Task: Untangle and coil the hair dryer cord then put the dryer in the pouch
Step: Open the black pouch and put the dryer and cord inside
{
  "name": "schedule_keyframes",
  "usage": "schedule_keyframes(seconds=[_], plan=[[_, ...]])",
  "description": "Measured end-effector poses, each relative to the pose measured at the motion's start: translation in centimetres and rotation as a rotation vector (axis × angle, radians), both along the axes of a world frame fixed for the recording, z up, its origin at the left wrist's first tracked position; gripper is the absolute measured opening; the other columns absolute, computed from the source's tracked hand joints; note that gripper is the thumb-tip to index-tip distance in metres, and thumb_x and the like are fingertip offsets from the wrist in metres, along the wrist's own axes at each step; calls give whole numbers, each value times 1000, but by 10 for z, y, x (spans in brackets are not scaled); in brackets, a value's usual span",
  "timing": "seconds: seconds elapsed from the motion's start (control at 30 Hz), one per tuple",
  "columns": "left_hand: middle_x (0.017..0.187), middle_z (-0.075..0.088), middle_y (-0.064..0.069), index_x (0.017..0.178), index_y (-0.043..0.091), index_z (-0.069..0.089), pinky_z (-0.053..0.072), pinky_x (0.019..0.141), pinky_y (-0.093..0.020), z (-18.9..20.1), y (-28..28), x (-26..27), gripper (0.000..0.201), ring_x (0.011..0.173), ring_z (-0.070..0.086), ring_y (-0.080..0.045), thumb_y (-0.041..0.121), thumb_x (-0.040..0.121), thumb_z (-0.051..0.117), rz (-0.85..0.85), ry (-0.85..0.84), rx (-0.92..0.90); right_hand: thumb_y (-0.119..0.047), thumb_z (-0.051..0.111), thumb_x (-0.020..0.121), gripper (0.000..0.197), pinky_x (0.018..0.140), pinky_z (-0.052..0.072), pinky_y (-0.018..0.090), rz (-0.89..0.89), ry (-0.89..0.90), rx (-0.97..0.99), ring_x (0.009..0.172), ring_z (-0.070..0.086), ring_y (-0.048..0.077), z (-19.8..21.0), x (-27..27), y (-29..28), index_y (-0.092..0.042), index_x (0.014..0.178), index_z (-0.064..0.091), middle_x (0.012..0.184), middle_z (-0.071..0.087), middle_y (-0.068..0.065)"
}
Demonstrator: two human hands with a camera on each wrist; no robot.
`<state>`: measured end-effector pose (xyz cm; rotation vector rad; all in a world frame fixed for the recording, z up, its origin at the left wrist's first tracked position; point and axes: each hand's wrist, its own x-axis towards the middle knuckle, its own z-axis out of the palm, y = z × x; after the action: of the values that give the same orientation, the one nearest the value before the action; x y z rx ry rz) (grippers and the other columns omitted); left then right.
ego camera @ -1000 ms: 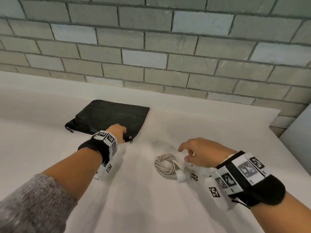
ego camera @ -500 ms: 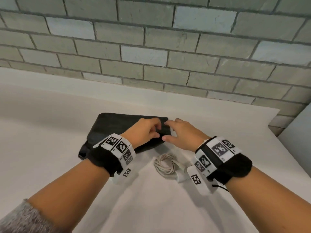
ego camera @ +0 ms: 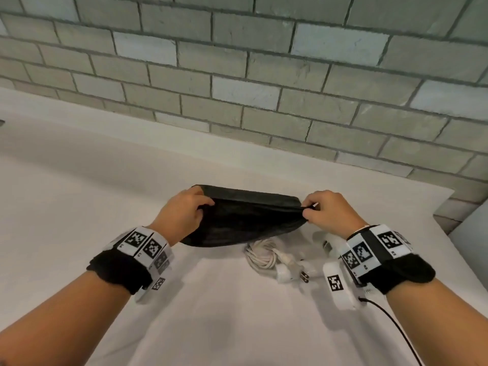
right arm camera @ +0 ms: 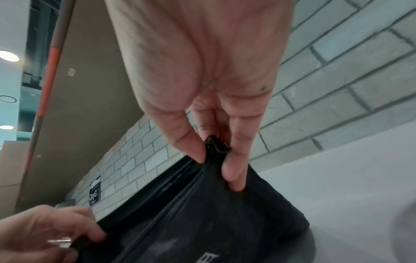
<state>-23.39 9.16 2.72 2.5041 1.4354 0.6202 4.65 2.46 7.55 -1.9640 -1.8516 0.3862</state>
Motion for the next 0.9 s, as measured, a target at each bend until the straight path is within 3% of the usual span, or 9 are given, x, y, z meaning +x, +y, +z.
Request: schedule_keyframes(seconds=[0.1, 0.17, 0.23, 0.33, 0.4, 0.5, 0.57, 0.8, 0.9], plan=[[115, 46, -10, 127, 15, 50, 43, 80, -28, 1, -4, -9, 51, 89, 56, -29, 1, 79, 56, 46, -46, -29, -5, 55, 79, 12, 71, 36, 22, -10, 42, -11, 80, 55, 22, -18, 3, 4, -12, 81, 64, 93, 63, 11], [114, 41, -12, 132, 19, 44, 42, 80, -26, 0, -5, -11, 62, 84, 52, -27, -6, 75, 51, 55, -80, -72, -5, 55, 82, 20, 78, 39, 24, 1, 16, -7, 89, 56, 24, -30, 4, 7, -8, 101, 62, 109, 58, 14], [119, 41, -14, 138, 18, 34, 46, 87, -33, 0, -7, -11, 70, 95, 53, -31, -9, 74, 49, 94, -113, -124, -10, 55, 85, 34, 91, 41, 33, 24, -30, 17, 102, 54, 32, -36, 2, 5, -11, 119, 51, 122, 46, 15], [130, 39, -17, 144, 12, 16, 43, 91, -37, 1, -4, -9, 81, 114, 49, -37, -7, 74, 53, 199, -132, -210, -33, 60, 83, 44, 93, 41, 36, 208, -93, 22, 107, 49, 27, -32, -6, -15, -23, 123, 45, 118, 43, 8], [130, 39, -18, 145, 12, 10, 43, 89, -38, 3, -3, -9, 86, 115, 48, -37, -5, 74, 56, 229, -138, -244, -47, 65, 74, 63, 92, 41, 37, 372, -273, -195, 109, 45, 23, -34, -13, -31, -33, 129, 38, 120, 42, 2], [132, 38, -17, 145, 12, 9, 43, 88, -35, 4, -8, -5, 87, 115, 48, -35, -7, 74, 56, 194, -138, -235, -31, 68, 73, 83, 92, 38, 40, 438, -572, -427, 114, 43, 27, -58, -19, -42, -39, 139, 19, 131, 37, 2], [134, 37, -15, 146, 13, 10, 42, 85, -29, 3, -15, -2, 87, 112, 49, -32, -9, 74, 54, 152, -123, -221, -17, 59, 79, 78, 89, 38, 39, 418, -601, -400, 111, 49, 29, -75, -23, -41, -39, 140, 15, 130, 39, 5], [141, 35, -5, 141, 16, 30, 39, 96, -26, -1, -27, -6, 75, 120, 47, -26, -13, 75, 51, 39, -82, -109, -14, 49, 88, 51, 81, 45, 40, 434, -677, -306, 103, 56, 34, -83, -34, -31, -24, 134, 31, 117, 55, 15], [147, 28, 0, 144, 20, 19, 41, 94, -23, -4, -29, -20, 86, 123, 45, -23, -8, 74, 60, -1, -38, -139, -11, 46, 89, 54, 81, 44, 39, 489, -646, -280, 103, 55, 35, -76, -34, -37, -25, 137, 29, 116, 54, 16]])
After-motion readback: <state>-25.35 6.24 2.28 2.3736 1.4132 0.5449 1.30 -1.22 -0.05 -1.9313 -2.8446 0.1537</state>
